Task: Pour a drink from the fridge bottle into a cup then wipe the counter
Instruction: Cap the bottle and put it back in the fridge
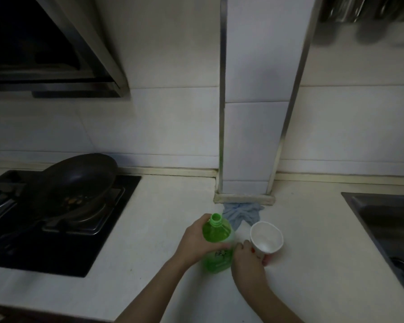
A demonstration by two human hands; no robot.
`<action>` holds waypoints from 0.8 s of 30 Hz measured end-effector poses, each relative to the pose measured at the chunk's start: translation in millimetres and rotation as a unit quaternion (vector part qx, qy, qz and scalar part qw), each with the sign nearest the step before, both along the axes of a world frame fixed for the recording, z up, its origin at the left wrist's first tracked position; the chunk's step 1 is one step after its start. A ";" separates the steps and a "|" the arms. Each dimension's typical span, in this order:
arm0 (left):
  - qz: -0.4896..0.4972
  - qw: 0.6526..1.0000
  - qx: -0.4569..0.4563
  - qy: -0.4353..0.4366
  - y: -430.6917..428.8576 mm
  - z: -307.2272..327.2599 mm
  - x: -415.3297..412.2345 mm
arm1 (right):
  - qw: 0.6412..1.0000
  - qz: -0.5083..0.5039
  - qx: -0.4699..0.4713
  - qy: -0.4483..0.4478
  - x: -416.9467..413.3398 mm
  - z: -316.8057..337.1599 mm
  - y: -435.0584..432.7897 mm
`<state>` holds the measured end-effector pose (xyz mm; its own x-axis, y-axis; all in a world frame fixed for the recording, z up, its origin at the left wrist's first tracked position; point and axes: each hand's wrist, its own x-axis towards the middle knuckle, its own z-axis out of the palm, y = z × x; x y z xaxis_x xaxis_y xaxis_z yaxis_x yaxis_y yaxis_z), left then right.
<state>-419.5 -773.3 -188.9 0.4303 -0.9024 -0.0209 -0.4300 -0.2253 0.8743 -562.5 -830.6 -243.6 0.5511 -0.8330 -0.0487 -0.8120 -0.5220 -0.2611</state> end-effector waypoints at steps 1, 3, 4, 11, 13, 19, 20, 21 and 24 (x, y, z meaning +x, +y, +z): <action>-0.001 1.000 0.000 0.002 -0.1 -0.2 0.4 | 1.000 0.008 -0.012 0.012 0.4 7.1 -1.7; -0.002 1.000 0.001 0.004 0.1 -0.6 0.5 | 0.999 0.024 -0.001 0.033 -0.4 27.9 -2.6; -0.003 1.000 0.003 0.005 0.2 -0.8 0.6 | 1.000 0.005 0.019 0.001 -0.4 33.1 -4.3; -0.023 1.000 0.019 0.008 -3.1 -4.8 6.7 | 0.994 -0.011 0.030 -0.101 -2.0 71.0 -24.2; -0.025 1.000 0.011 0.002 -3.5 -7.9 6.9 | 0.995 0.009 -0.005 -0.103 -0.3 86.7 -28.3; -0.028 1.000 0.000 -0.003 -3.5 -10.8 7.1 | 0.987 0.099 -0.037 -0.118 13.4 118.4 -36.6; -0.030 1.000 -0.002 -0.002 -3.1 -10.6 6.9 | 0.985 0.119 -0.035 -0.120 16.0 120.4 -36.3; -0.030 1.000 -0.003 -0.001 -2.7 -10.5 6.7 | 0.983 0.134 -0.031 -0.121 18.4 121.4 -36.1; -0.033 0.999 -0.006 0.004 -1.4 -9.5 6.3 | 0.978 0.169 -0.009 -0.120 25.2 123.0 -37.7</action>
